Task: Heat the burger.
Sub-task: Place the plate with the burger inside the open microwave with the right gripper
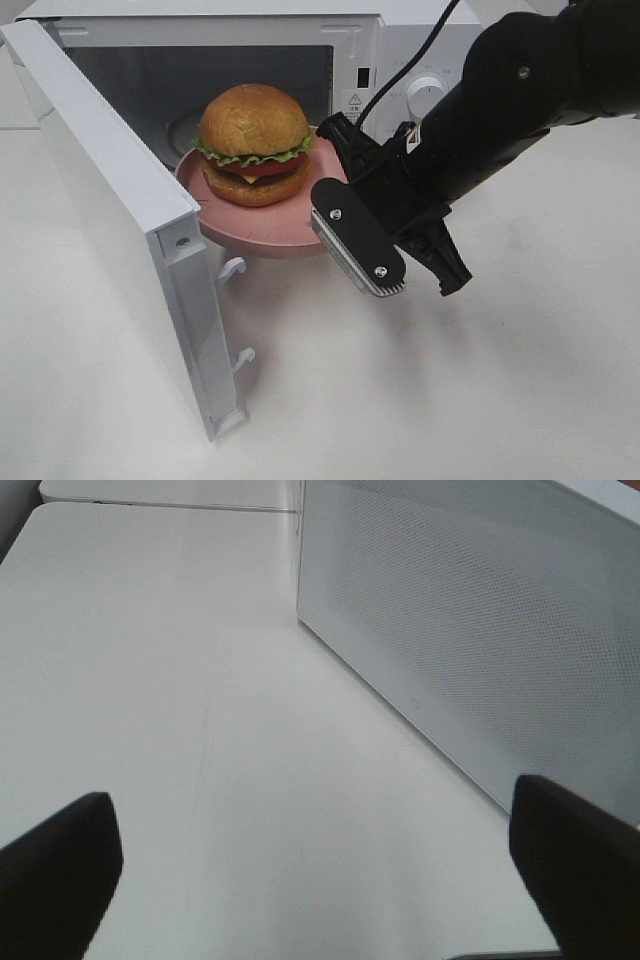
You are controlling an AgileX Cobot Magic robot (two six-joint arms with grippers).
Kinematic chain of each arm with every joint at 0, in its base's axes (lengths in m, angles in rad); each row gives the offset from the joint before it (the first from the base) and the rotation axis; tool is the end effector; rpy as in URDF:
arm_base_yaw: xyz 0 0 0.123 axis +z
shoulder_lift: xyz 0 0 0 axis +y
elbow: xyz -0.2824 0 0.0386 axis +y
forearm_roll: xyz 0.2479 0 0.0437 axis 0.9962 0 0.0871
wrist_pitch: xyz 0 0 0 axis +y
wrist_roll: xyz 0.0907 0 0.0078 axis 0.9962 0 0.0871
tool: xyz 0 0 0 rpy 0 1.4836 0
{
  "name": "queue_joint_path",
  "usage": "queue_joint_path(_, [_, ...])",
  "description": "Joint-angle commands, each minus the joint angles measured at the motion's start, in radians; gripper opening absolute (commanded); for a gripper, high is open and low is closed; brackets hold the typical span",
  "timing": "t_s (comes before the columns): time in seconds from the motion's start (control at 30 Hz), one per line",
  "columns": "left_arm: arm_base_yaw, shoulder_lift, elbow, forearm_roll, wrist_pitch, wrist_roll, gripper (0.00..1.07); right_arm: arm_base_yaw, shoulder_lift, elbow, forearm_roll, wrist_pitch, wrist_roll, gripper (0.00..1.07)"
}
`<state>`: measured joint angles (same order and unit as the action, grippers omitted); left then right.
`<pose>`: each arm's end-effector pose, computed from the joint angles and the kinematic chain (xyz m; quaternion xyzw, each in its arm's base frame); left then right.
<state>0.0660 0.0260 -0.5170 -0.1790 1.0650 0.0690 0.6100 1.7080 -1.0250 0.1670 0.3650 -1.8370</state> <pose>-0.0026 -0.0144 0.2827 0.0045 0.8532 -0.0545 0.5186 0.2830 0.2044 0.2006 -0.8715 0.3850 -0.1299 0.2745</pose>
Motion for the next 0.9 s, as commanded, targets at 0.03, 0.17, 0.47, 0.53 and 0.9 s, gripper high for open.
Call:
queue_joint_path(0.03, [0.0,-0.004,0.002,-0.005,-0.001,-0.004,0.98,0.002,0.024,-0.064,0.013,-0.037,-0.001,0.0])
queue_joint_path(0.17, [0.0,-0.004,0.002,-0.005,-0.001,-0.004,0.98,0.002,0.048,-0.1,0.013,-0.019,0.001,0.0])
queue_joint_path(0.47, [0.0,-0.004,0.002,-0.005,-0.001,-0.004,0.98,0.002,0.113,-0.173,0.003,-0.006,0.03,0.0])
queue_joint_path(0.53, [0.0,-0.004,0.002,-0.005,-0.001,-0.004,0.98,0.002,0.117,-0.18,0.0,-0.006,0.03,0.0])
queue_joint_path(0.9, [0.0,-0.004,0.002,-0.005,-0.001,-0.004,0.98,0.002,0.183,-0.273,-0.024,-0.001,0.062,0.01])
